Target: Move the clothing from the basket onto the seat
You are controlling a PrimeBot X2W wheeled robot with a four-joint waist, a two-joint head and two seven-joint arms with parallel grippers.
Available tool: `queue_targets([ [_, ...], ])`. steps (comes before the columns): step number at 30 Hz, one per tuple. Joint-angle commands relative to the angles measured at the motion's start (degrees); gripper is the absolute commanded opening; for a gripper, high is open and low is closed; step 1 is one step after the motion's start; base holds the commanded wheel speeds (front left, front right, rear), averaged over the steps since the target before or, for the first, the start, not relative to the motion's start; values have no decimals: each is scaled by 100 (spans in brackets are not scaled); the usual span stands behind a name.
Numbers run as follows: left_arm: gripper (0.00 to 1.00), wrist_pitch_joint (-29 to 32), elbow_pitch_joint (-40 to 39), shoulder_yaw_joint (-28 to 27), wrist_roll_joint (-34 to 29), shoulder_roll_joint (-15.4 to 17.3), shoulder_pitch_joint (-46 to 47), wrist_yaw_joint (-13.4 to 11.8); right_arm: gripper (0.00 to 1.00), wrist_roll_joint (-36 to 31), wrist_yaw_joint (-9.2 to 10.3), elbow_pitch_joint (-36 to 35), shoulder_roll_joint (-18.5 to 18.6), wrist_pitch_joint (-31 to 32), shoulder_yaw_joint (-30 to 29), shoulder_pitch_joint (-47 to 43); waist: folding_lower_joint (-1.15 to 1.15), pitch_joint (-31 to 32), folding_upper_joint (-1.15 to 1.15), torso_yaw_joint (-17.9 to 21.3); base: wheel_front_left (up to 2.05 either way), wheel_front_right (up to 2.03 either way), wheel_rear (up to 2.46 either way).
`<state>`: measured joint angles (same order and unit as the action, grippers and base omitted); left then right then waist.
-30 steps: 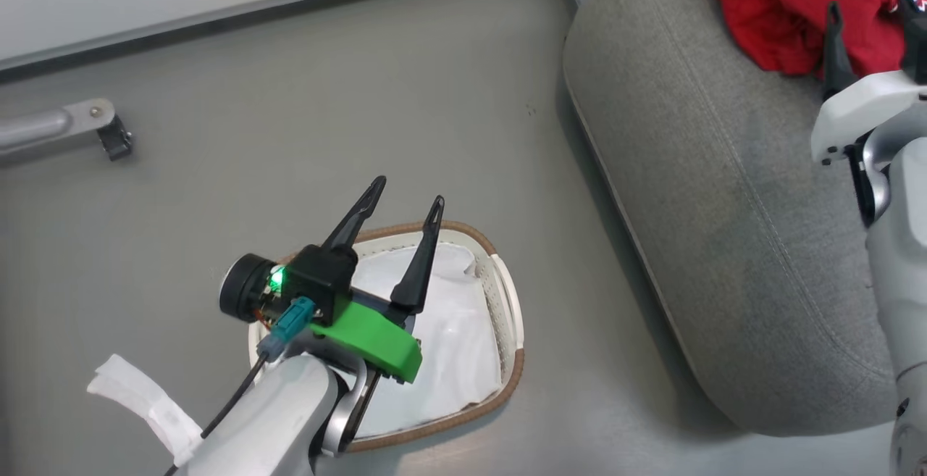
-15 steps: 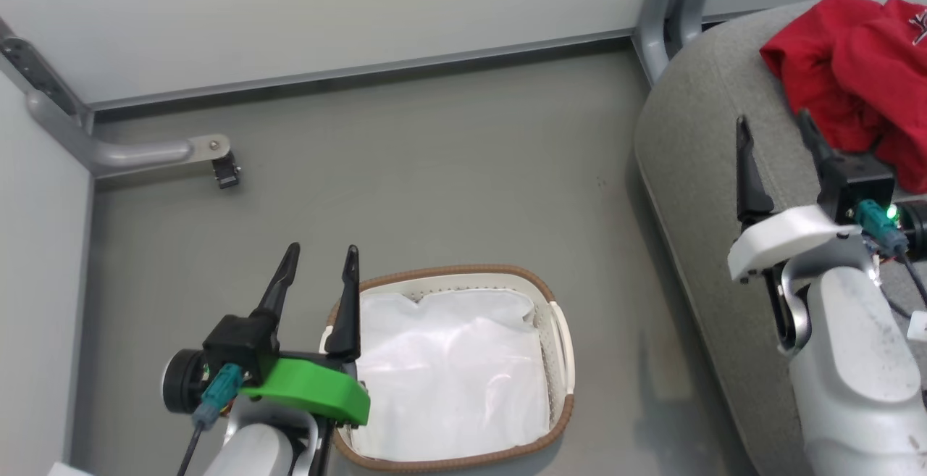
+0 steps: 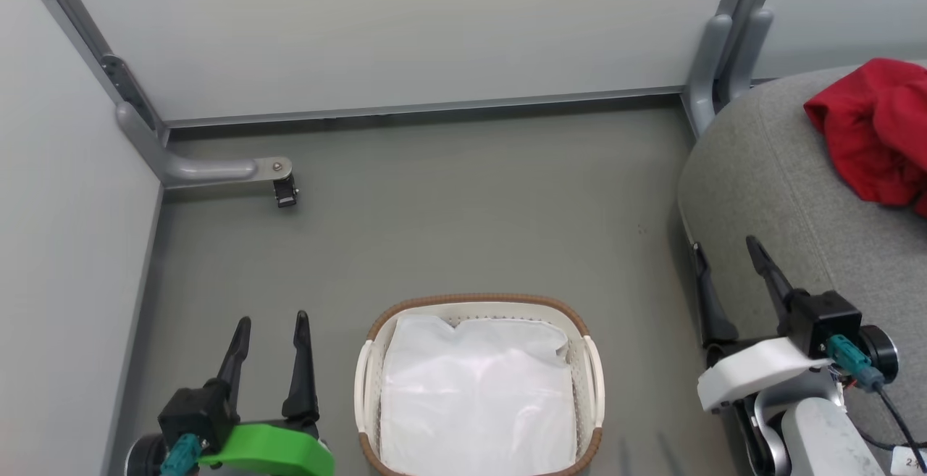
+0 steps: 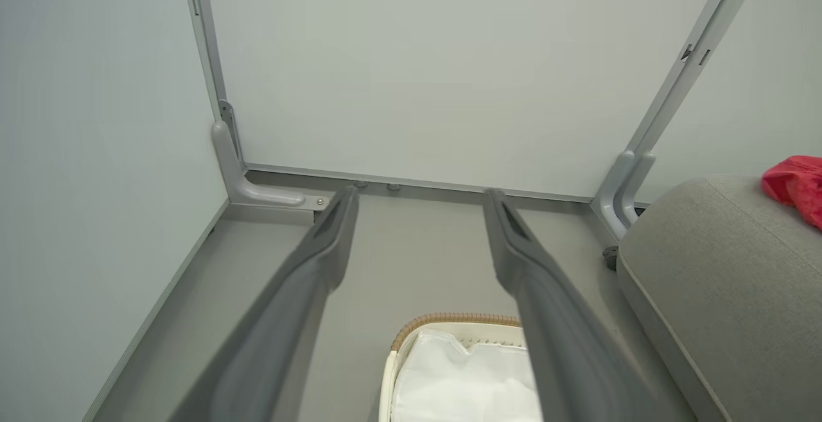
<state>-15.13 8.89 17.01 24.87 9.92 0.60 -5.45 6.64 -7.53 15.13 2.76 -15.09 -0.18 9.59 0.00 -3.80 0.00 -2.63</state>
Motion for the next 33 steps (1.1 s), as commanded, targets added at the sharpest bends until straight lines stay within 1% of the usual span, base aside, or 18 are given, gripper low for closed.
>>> queue_targets([
  [1,100,-1,11,-56,-54,-32,-139,34,100,22,8,-79,25,-10,41,-161,0,84,0,-63,0,0,0],
  [8,100,-1,-38,-369,-234,-195,-430,141,100,77,8,-248,25,-10,21,-598,0,201,0,-113,0,0,0],
  [14,100,-1,-22,-546,-349,-328,-617,219,100,206,8,-364,25,-10,147,-862,0,313,0,-49,0,0,0],
  [21,100,-1,20,-636,-495,-441,-675,322,100,266,8,-361,25,-10,252,-960,0,364,0,11,0,0,0],
  [33,100,-2,142,-701,-617,-531,-653,447,100,307,8,-286,25,-10,231,-972,0,370,0,18,0,0,0],
])
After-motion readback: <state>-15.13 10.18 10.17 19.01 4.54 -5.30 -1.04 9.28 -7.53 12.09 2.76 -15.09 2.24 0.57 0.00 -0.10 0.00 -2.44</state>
